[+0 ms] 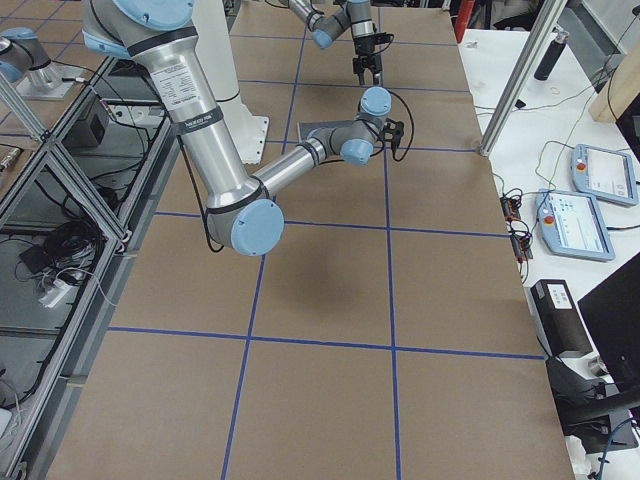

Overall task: Fold towel twice with both arms
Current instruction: 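Release the towel with the right gripper while the left gripper moves to its near end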

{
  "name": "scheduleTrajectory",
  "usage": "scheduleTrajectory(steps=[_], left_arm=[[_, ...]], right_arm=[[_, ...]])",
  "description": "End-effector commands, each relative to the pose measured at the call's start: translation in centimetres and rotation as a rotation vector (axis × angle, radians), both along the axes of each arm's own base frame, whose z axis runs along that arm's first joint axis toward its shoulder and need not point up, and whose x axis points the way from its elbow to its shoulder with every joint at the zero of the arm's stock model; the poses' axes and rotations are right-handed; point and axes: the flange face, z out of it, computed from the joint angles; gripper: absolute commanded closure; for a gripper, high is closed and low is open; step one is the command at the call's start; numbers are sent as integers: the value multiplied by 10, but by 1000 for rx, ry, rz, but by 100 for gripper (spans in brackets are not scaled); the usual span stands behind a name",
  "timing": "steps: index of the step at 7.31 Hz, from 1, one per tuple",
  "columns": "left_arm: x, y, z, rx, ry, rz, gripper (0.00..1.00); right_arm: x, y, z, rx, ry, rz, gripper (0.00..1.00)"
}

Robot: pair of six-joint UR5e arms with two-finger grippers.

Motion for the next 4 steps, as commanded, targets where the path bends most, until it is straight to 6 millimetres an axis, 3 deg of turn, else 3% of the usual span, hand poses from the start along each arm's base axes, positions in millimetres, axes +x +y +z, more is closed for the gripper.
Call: scheduleTrajectory(steps=[1,4], left_arm=[[44,110,16,16,-15,15,0],[97,189,30,-7,-40,66,0]], right_arm=[[13,-10,8,11,12,24,1],[15,-14,6,17,12,35,1]])
